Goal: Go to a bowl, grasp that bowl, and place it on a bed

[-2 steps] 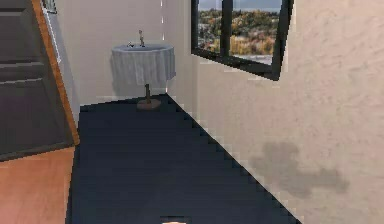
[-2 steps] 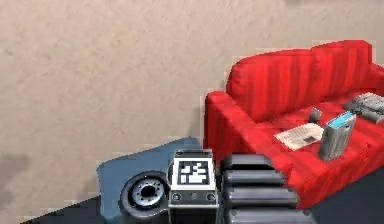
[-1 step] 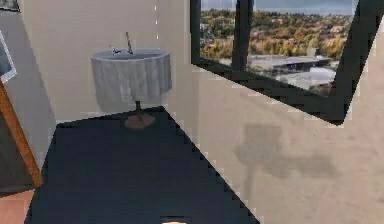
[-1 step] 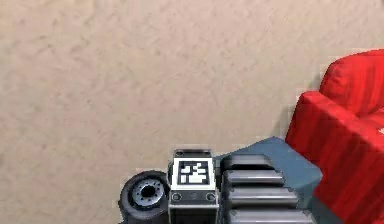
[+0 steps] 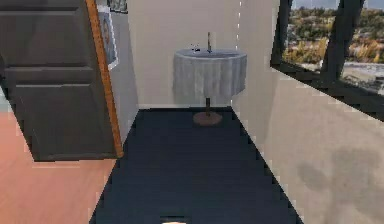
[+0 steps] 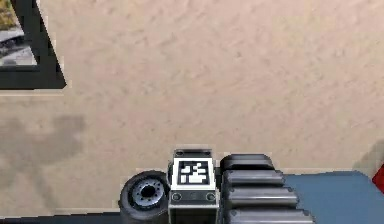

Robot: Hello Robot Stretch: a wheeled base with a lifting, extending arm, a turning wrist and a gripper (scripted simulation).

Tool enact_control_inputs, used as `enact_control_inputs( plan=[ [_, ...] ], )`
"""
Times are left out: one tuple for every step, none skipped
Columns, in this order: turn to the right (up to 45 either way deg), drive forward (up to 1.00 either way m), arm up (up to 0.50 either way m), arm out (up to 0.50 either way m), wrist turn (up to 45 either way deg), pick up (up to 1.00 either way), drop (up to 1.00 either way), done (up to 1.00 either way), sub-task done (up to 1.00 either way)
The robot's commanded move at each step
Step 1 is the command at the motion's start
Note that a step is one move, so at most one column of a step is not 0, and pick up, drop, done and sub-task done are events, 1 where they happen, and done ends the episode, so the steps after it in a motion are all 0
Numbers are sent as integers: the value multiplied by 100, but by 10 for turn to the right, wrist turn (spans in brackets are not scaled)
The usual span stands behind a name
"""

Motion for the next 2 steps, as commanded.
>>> enact_control_inputs(
  plan=[
    [0,45,0,0,0,0,0,0,0],
    [-450,0,0,0,0,0,0,0,0]
  ],
)
